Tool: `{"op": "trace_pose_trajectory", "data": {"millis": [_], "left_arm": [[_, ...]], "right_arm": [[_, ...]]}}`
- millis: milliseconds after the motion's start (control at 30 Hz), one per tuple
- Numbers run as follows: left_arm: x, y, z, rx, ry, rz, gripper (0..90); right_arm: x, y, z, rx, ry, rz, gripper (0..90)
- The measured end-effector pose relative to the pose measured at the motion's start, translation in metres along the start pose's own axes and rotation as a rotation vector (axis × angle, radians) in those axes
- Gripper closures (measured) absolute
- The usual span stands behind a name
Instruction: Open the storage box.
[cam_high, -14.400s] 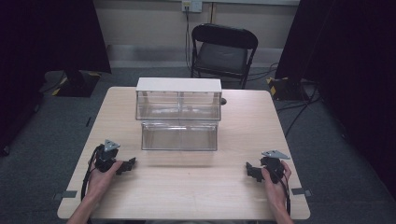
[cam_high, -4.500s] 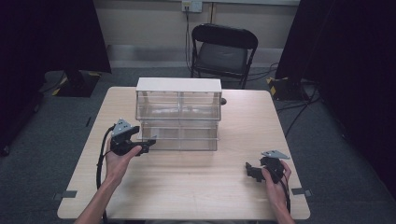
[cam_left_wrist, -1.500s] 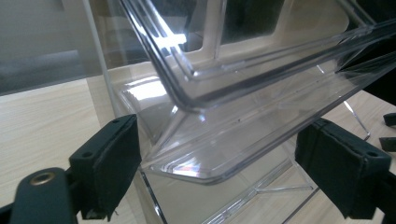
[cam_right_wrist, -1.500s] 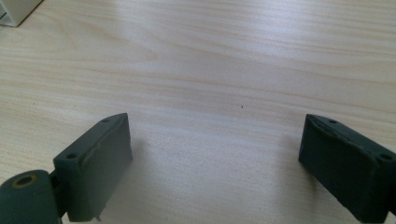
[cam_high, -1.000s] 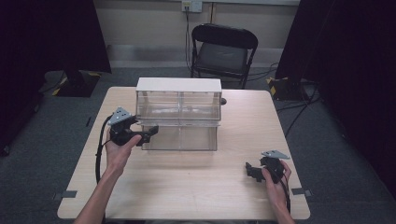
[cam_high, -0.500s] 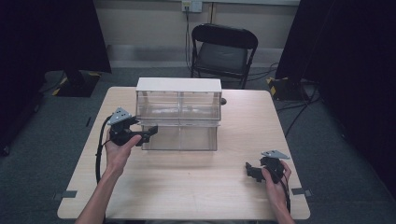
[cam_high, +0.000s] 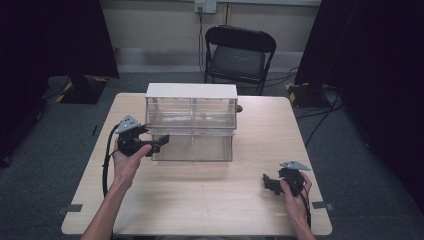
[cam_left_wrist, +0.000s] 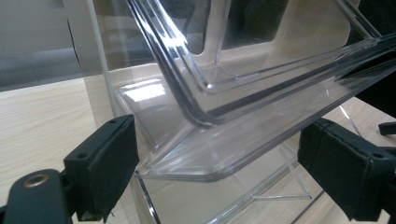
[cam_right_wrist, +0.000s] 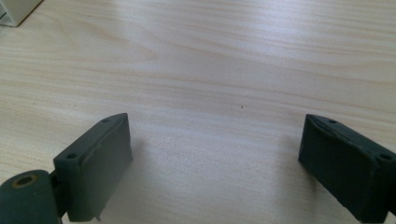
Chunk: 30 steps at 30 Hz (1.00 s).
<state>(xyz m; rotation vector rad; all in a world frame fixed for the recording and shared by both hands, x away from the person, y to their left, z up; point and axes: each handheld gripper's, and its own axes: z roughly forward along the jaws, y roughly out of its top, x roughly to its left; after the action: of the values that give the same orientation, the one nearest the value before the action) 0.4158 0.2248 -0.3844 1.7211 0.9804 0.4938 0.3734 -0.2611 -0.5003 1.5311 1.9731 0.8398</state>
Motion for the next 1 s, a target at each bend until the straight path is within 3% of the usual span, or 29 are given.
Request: {"op": "trace_pose_trajectory", "data": {"millis": [1000], "left_arm": [[0.0007, -0.0006, 0.0010, 0.008, 0.002, -0.006, 13.0]], "right_arm": [[0.0001, 0.0000, 0.0001, 0.000, -0.001, 0.001, 8.7]]}}
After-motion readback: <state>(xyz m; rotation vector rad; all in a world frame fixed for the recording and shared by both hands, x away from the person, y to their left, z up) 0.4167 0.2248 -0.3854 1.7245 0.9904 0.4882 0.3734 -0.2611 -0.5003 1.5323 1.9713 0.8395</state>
